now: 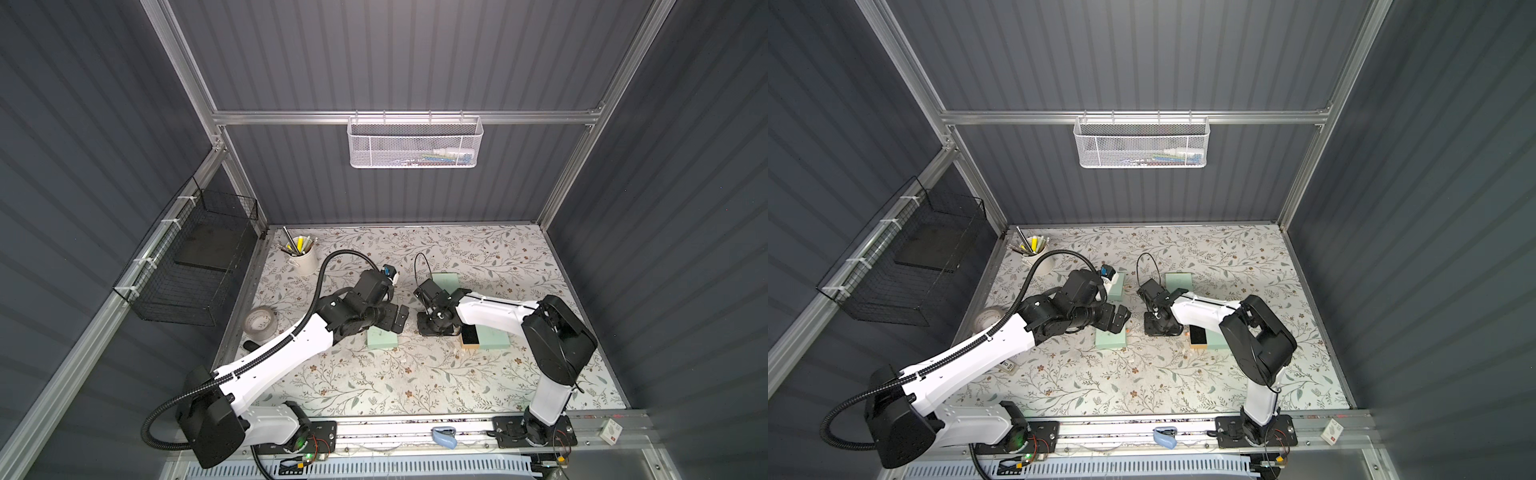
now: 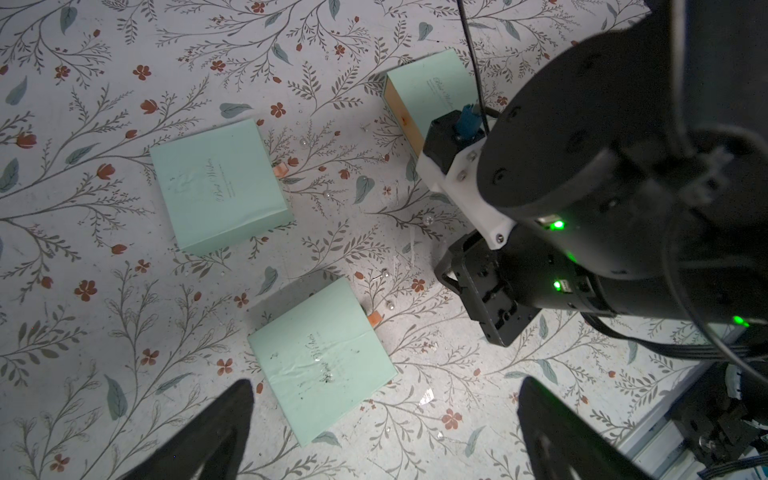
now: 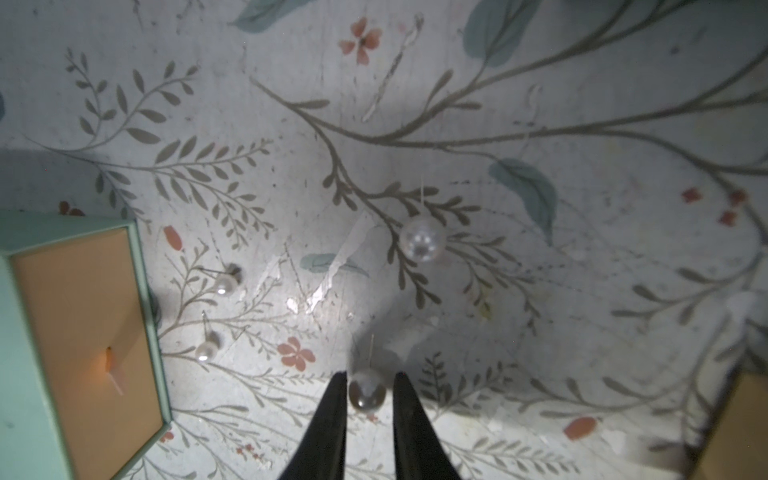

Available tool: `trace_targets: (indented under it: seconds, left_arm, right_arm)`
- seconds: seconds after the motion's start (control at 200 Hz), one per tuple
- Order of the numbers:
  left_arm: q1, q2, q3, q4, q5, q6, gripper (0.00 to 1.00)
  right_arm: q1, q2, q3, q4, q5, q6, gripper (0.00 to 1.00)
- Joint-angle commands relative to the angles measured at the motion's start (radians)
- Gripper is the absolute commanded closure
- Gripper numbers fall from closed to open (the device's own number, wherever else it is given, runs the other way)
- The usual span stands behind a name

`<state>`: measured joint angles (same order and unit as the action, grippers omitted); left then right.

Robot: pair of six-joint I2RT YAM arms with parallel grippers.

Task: Take out the earrings from the drawer-style jewelry box
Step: Place the earring at the center of the board.

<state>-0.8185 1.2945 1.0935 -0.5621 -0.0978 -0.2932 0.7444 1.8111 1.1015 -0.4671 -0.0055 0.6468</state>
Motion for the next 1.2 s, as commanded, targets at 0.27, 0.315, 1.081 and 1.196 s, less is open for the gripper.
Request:
trace_targets:
  seconds: [0.27,0.315,1.081,1.196]
  left_arm:
    - [-0.001,-0.009,0.023,-0.021,0.005,-0.008,0.00]
    - [0.001,-0.010,0.023,-0.019,0.005,-0.008,0.00]
    - [0.001,-0.032,0.009,0.031,0.202,0.037,0.00]
    - [-0.001,-0.011,-0.005,0.082,0.346,0.006,0.01]
  right_arm:
    - [0.005,-0.016,0.003,0.001,-0.017,0.005,0.70]
    - [0.005,-0.022,0.000,0.004,-0.019,0.008,0.70]
    - [-0.130,-0.380,-0.145,0.037,-0.032,0.022,0.67]
    - [-0.264,-0.522,-0.258,0.045,-0.068,0.024,0.60]
